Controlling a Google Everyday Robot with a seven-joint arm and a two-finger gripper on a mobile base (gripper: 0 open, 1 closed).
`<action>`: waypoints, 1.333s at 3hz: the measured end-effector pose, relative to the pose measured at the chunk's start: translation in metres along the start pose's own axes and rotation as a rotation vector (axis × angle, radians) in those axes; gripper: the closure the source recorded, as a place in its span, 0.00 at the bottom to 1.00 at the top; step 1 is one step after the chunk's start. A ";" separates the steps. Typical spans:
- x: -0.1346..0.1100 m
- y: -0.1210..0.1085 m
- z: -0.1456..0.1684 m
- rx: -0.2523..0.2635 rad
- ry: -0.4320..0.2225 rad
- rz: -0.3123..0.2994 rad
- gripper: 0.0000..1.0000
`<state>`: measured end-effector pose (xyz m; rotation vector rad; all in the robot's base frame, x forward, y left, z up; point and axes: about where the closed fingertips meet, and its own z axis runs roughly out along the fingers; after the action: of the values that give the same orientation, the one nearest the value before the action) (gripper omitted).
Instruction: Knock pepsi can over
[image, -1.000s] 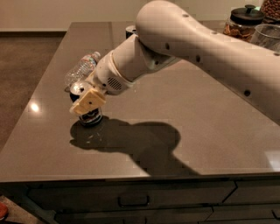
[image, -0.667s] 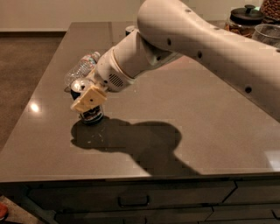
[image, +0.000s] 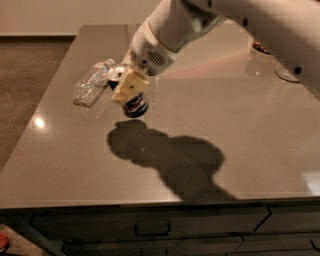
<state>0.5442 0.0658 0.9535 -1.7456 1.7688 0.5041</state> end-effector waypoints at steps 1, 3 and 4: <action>0.033 -0.034 -0.035 0.070 0.128 -0.041 1.00; 0.104 -0.063 -0.069 0.089 0.374 -0.145 1.00; 0.126 -0.058 -0.063 0.034 0.448 -0.219 0.83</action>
Offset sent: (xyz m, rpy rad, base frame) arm 0.0726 -0.1513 0.0049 -0.3972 -0.1543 -0.0576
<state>0.5975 -0.0748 0.9276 -2.1151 1.8248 -0.0150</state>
